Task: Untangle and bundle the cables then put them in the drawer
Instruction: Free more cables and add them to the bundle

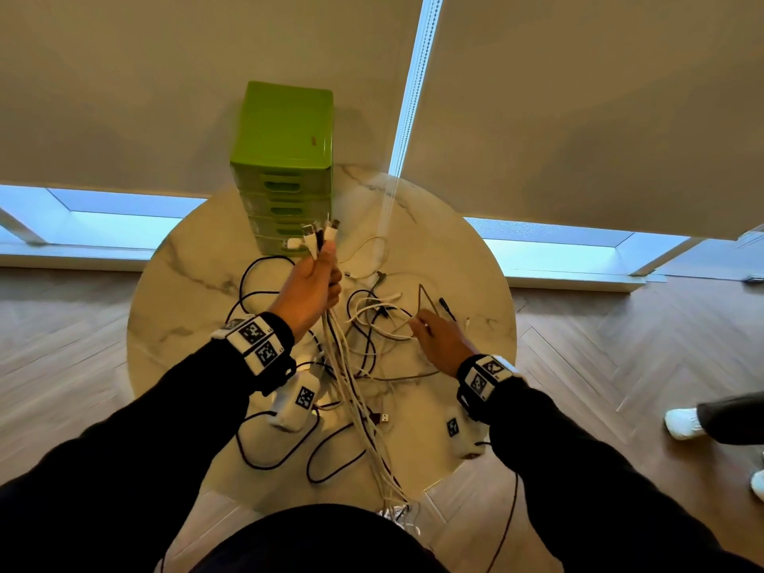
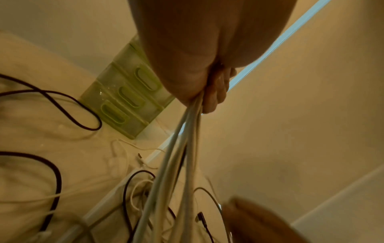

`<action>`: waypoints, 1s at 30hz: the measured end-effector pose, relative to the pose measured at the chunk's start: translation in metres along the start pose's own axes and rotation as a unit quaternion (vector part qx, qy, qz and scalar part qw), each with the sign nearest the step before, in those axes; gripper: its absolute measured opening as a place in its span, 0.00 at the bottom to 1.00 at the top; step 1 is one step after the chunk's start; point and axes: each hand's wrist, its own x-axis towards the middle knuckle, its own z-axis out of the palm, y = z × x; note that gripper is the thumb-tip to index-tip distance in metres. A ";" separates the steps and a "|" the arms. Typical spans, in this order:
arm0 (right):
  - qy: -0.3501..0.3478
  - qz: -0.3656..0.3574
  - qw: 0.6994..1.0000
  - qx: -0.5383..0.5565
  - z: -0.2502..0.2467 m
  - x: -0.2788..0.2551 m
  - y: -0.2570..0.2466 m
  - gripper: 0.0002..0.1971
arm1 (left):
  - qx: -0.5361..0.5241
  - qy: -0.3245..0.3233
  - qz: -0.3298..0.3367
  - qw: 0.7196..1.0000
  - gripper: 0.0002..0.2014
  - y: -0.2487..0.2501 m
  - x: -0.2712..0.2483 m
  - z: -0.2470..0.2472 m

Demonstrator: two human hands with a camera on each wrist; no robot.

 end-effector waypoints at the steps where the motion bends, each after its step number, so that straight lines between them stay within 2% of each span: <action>1: 0.024 -0.005 1.000 0.014 -0.006 0.004 -0.012 0.13 | 0.017 -0.008 -0.007 1.000 0.19 -0.004 -0.001 0.003; 7: 0.066 -0.064 0.991 0.102 -0.013 0.008 -0.079 0.13 | 0.079 -0.005 -0.050 0.996 0.22 -0.021 -0.003 0.019; 10: 0.032 -0.096 0.987 0.126 -0.002 0.003 -0.093 0.13 | 0.075 0.014 -0.060 0.995 0.24 -0.021 -0.002 0.022; 13: 0.000 -0.142 0.979 0.147 0.006 -0.003 -0.095 0.13 | 0.051 0.049 -0.040 0.997 0.23 -0.025 0.002 0.023; 16: -0.051 -0.167 0.970 0.168 0.013 -0.010 -0.083 0.15 | -0.041 0.084 -0.039 0.995 0.20 -0.025 0.005 0.024; 20: -0.111 -0.132 0.973 0.151 0.022 -0.015 -0.045 0.17 | -0.180 0.101 -0.045 0.977 0.19 -0.010 0.006 0.019; 23: -0.137 -0.085 0.982 0.101 0.022 -0.015 -0.011 0.20 | -0.195 0.103 -0.033 0.975 0.19 -0.001 0.008 0.007; 26: -0.158 -0.038 0.986 0.030 0.015 -0.010 0.018 0.18 | -0.184 0.106 -0.009 0.977 0.19 0.008 0.013 -0.008; 28: -0.131 -0.020 0.991 -0.004 0.007 0.000 0.030 0.16 | -0.148 0.107 0.005 0.983 0.19 0.013 0.014 -0.013; 30: -0.065 -0.014 0.998 -0.024 -0.003 0.015 0.026 0.16 | -0.081 0.092 0.021 0.992 0.18 0.013 0.010 -0.011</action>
